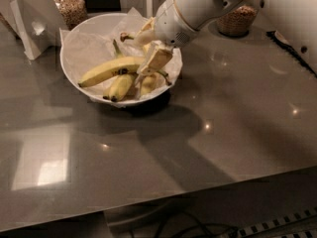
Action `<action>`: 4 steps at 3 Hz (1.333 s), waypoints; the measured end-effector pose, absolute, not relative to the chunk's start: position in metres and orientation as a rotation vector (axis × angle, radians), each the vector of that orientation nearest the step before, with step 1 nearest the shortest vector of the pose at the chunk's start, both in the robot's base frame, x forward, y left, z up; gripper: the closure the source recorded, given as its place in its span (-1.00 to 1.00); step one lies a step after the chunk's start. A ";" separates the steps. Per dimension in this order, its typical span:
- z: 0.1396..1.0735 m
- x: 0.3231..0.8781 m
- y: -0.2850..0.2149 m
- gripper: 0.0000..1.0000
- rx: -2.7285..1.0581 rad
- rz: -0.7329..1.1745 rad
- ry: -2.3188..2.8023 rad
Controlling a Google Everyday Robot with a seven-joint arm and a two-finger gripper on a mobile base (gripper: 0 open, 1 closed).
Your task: Pick banana from white bowl
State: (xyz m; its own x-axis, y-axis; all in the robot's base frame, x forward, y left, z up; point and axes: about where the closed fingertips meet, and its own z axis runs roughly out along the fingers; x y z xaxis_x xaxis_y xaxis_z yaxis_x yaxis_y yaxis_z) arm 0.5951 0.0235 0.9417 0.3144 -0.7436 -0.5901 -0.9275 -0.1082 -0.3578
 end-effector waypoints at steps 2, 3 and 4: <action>0.926 0.610 0.037 -0.12 -1.900 0.385 1.481; 0.921 0.611 0.037 -0.08 -1.900 0.396 1.488; 0.914 0.611 0.038 0.02 -1.901 0.410 1.499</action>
Offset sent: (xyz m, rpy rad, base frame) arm 0.0237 0.0144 -0.0238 0.0215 0.0422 0.0054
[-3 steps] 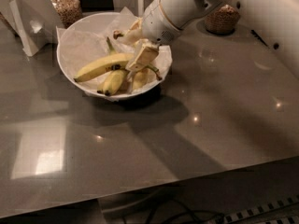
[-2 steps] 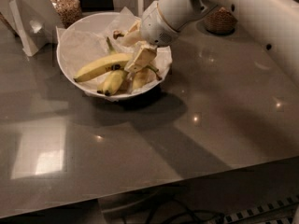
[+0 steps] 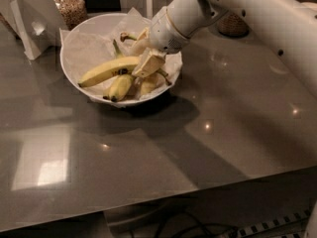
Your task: Pick banana from white bowl
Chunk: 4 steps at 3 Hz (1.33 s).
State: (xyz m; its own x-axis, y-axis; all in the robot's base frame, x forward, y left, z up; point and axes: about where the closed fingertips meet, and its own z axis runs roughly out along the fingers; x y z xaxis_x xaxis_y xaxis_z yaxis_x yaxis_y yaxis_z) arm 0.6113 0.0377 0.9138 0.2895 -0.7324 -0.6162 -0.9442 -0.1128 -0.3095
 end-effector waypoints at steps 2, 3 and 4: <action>0.904 0.611 0.042 0.14 -1.908 0.439 1.505; 0.904 0.609 0.044 0.51 -1.914 0.445 1.497; 0.909 0.605 0.048 0.96 -1.922 0.441 1.472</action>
Offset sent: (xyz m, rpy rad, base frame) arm -0.0011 0.0063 -0.0204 0.0076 0.0484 0.0172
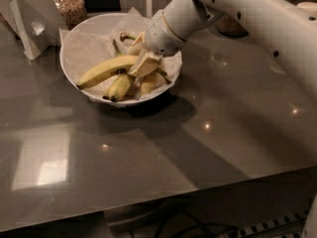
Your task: Pick banana from white bowl
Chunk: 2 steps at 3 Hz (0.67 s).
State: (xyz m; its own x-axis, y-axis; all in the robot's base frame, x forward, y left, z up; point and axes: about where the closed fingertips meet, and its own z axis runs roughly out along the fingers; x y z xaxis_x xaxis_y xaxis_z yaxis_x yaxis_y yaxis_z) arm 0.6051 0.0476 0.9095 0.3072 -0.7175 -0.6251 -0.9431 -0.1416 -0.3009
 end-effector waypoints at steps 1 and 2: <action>0.921 0.600 0.046 1.00 -1.920 0.417 1.453; 0.938 0.592 0.037 1.00 -1.919 0.380 1.448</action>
Offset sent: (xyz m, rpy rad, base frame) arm -0.0212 -0.0246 0.0514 -0.0175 -0.0898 -0.0243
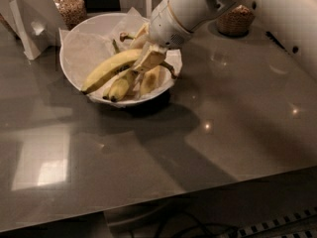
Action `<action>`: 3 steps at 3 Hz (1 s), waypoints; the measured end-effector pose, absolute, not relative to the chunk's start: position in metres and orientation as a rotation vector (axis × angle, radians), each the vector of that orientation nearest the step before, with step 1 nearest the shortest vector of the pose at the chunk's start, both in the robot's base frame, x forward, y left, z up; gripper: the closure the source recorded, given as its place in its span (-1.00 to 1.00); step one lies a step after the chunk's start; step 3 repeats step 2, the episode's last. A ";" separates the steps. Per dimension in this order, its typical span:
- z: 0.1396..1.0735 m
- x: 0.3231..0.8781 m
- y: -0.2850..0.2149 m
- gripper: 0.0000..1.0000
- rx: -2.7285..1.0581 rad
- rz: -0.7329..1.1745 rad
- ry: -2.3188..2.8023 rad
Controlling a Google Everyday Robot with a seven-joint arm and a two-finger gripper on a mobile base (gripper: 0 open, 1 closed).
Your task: Pick banana from white bowl
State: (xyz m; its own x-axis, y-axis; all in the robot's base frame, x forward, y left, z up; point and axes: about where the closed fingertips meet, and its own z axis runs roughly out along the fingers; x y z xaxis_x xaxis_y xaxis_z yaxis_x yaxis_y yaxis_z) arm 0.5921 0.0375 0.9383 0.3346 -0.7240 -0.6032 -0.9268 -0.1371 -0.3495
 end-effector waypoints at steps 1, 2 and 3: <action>0.952 0.582 0.025 1.00 -1.919 0.361 1.455; 0.962 0.567 0.009 1.00 -1.895 0.383 1.454; 0.962 0.567 0.009 1.00 -1.895 0.383 1.454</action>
Offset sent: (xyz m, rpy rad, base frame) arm -0.0433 -0.0562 0.0368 0.0522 0.0106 -0.0349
